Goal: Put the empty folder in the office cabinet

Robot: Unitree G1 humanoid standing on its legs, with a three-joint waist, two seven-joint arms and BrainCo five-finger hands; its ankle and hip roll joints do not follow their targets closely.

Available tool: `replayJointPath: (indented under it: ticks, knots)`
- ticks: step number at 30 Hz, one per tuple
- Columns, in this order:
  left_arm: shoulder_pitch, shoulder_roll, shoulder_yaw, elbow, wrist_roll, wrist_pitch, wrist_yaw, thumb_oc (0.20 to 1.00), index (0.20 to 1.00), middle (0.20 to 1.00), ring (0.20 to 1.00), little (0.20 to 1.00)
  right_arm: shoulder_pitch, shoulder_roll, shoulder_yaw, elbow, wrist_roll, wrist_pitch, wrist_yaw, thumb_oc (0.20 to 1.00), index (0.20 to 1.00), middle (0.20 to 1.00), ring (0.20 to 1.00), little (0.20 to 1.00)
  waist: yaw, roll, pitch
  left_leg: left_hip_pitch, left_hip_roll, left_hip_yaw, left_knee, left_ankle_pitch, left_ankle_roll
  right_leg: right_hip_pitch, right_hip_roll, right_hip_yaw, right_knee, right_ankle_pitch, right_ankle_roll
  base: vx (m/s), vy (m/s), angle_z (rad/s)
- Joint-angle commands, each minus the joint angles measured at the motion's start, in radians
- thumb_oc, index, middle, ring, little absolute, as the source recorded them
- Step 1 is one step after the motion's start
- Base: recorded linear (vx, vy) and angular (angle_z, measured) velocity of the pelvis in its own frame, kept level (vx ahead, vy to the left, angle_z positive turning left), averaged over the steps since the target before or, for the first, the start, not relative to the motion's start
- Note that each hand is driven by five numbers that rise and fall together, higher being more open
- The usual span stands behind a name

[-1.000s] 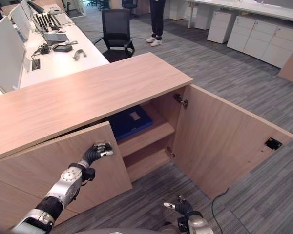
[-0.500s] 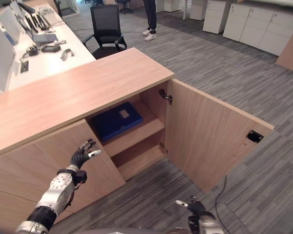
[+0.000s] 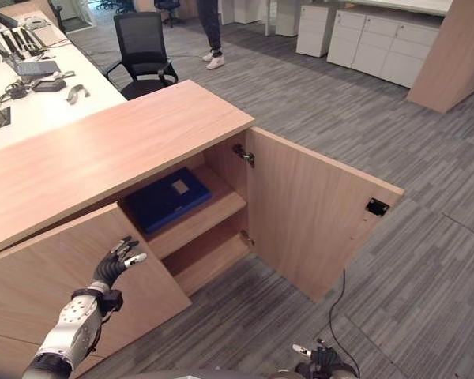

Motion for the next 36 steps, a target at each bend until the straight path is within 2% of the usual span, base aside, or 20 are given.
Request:
replayJointPath:
  ticks: [1,2,3,5,6,7,12,18,26,33,36]
  knots:
    - [-0.023,-0.125,-0.121,-0.012,0.014,-0.012,-0.139,1.0,1.0,1.0,1.0,1.0,-0.13,-0.038,0.025,0.036,0.037,-0.034,0.007,1.0,1.0,1.0,1.0,1.0,-0.038,0.009,0.041,-0.073,0.056,-0.193,0.196,0.11,-0.042,0.047,0.085,0.064,-0.025,-0.068,-0.024,0.02,-0.173,-0.44]
    - [-0.023,-0.125,-0.122,-0.011,0.014,-0.013,-0.139,1.0,1.0,1.0,1.0,1.0,-0.13,-0.038,0.024,0.036,0.037,-0.034,0.007,1.0,1.0,1.0,1.0,1.0,-0.039,0.009,0.041,-0.074,0.056,-0.194,0.198,0.109,-0.041,0.047,0.084,0.063,-0.025,-0.068,-0.024,0.06,-0.147,-0.6]
    - [-0.015,-0.13,-0.123,-0.004,0.012,-0.011,-0.139,1.0,1.0,1.0,1.0,1.0,-0.139,-0.048,0.017,0.047,0.047,-0.033,0.002,1.0,1.0,1.0,1.0,1.0,-0.026,0.006,0.045,-0.082,0.028,-0.244,0.189,0.08,-0.028,0.052,0.084,0.077,-0.029,-0.074,-0.024,0.07,-0.057,-0.9]
    - [-0.014,-0.13,-0.134,0.004,0.023,-0.012,-0.135,1.0,1.0,1.0,1.0,1.0,-0.155,-0.069,0.003,0.063,0.06,-0.034,-0.005,1.0,1.0,1.0,1.0,1.0,-0.001,-0.003,0.042,-0.115,-0.059,-0.345,0.13,-0.007,0.006,0.053,0.083,0.106,-0.032,-0.085,-0.025,0.1,-0.098,-0.75]
    - [-0.014,-0.129,-0.141,0.008,0.027,-0.012,-0.133,1.0,1.0,1.0,1.0,1.0,-0.166,-0.078,-0.002,0.071,0.067,-0.036,-0.006,1.0,1.0,1.0,1.0,1.0,0.01,-0.005,0.046,-0.139,-0.098,-0.389,0.126,-0.029,0.013,0.052,0.087,0.117,-0.03,-0.088,-0.027,0.06,-0.082,-0.22]
    - [-0.009,-0.13,-0.145,0.008,0.023,-0.013,-0.137,1.0,1.0,1.0,1.0,1.0,-0.18,-0.089,-0.013,0.08,0.074,-0.036,-0.012,1.0,1.0,1.0,1.0,1.0,0.016,-0.008,0.051,-0.154,-0.116,-0.409,0.129,-0.032,0.01,0.053,0.087,0.126,-0.028,-0.089,-0.026,0.05,-0.064,-0.21]
    - [0.025,-0.099,-0.153,0.002,0.048,-0.014,-0.159,1.0,1.0,1.0,1.0,1.0,-0.207,-0.129,-0.068,0.111,0.12,-0.051,-0.024,1.0,1.0,1.0,1.0,1.0,0.005,0.015,0.036,-0.074,-0.102,-0.334,0.044,-0.026,0.018,0.088,0.099,0.133,-0.048,-0.088,-0.022,0.08,0.012,-0.58]
    - [0.027,-0.095,-0.158,0.019,0.06,-0.014,-0.163,1.0,1.0,1.0,1.0,1.0,-0.215,-0.121,-0.076,0.117,0.129,-0.05,-0.021,1.0,1.0,1.0,1.0,1.0,-0.006,0.017,0.028,-0.033,-0.105,-0.304,-0.011,-0.021,0.022,0.085,0.094,0.132,-0.045,-0.076,-0.012,0.03,0.018,-0.13]
    - [0.031,-0.094,-0.144,0.034,0.075,-0.016,-0.155,1.0,1.0,1.0,1.0,1.0,-0.187,-0.091,-0.073,0.112,0.123,-0.046,-0.011,1.0,1.0,1.0,1.0,1.0,-0.014,0.016,0.019,-0.018,-0.106,-0.294,-0.023,-0.028,0.026,0.092,0.09,0.125,-0.047,-0.076,-0.005,0.0,0.007,0.0]
    - [0.02,-0.081,-0.058,0.099,0.076,-0.028,-0.12,1.0,1.0,1.0,1.0,1.0,-0.159,-0.071,-0.068,0.107,0.101,-0.041,-0.004,1.0,1.0,1.0,1.0,1.0,-0.005,0.008,0.012,-0.015,-0.105,-0.296,-0.027,-0.034,0.026,0.096,0.086,0.108,-0.048,-0.072,-0.001,0.0,0.016,0.01]
    - [0.031,-0.038,0.028,0.158,0.07,-0.034,-0.102,1.0,1.0,1.0,1.0,1.0,-0.14,-0.072,-0.074,0.089,0.098,-0.043,0.005,1.0,1.0,1.0,1.0,1.0,0.007,0.001,0.008,-0.016,-0.108,-0.304,-0.028,-0.034,0.027,0.101,0.081,0.099,-0.048,-0.071,0.002,-0.02,0.053,0.0]
